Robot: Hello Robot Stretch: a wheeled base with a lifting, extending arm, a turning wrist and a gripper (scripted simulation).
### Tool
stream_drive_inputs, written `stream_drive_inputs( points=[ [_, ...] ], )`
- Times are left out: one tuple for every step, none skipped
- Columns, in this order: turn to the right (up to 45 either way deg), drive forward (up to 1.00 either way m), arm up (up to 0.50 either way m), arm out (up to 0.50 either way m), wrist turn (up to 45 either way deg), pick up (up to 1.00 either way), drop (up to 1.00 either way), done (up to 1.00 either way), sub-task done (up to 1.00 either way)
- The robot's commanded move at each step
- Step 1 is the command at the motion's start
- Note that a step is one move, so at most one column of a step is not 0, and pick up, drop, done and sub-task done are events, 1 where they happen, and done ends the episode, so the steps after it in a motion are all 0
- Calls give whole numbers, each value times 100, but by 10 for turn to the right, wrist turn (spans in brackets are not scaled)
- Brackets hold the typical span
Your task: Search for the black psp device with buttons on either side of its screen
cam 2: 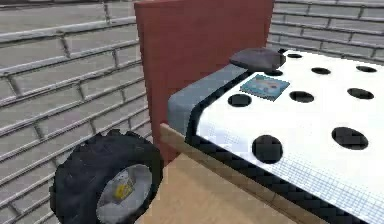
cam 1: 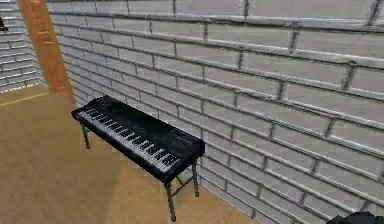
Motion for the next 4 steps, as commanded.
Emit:
stream_drive_inputs(
  points=[
    [-450,0,0,0,0,0,0,0,0],
    [0,5,0,0,0,0,0,0,0],
    [0,100,0,0,0,0,0,0,0],
    [-30,0,0,0,0,0,0,0,0]
  ],
)
